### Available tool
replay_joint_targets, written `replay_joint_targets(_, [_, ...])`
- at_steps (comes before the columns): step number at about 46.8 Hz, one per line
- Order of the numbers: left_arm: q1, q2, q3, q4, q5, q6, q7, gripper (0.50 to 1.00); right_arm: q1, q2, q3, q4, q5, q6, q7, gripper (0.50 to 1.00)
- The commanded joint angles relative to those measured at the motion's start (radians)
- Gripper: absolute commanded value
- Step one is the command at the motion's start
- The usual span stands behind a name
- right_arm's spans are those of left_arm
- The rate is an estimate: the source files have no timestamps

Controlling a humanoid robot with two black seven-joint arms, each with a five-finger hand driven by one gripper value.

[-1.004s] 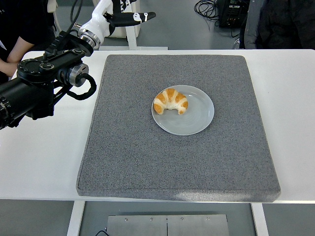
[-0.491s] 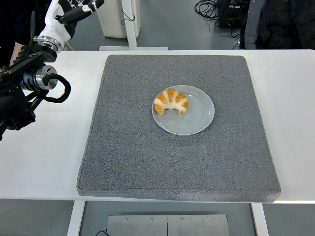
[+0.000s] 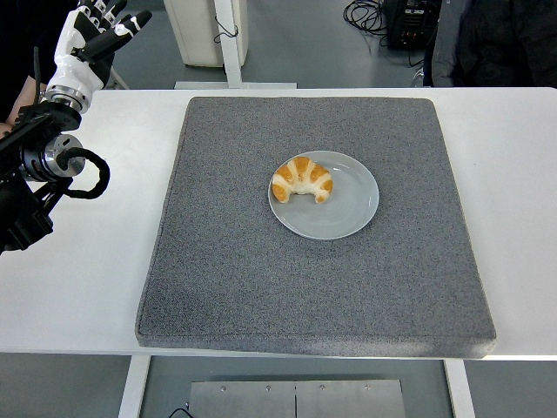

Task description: Place the bread on the plate

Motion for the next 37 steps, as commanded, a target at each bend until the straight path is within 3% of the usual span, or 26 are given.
replay_joint_targets(1, [0.011,-0.011,0.001,-0.001,0.0,0.0,-0.001,0.975,0.0,0.0,0.0,-0.003,0.0,0.0,0.0,1.0])
replay_joint_targets(26, [0.026,-0.195,0.004,0.019,-0.005,0.002,0.009,0.977,0.0,0.0,-0.008,0.003,0.0,0.002,0.0,1.0])
replay_joint_targets(37, [0.042,-0.207,0.008,0.033,0.0,0.002,0.006,0.977,0.008,0.0,-0.008,0.002,0.0,0.0,0.0,1.0])
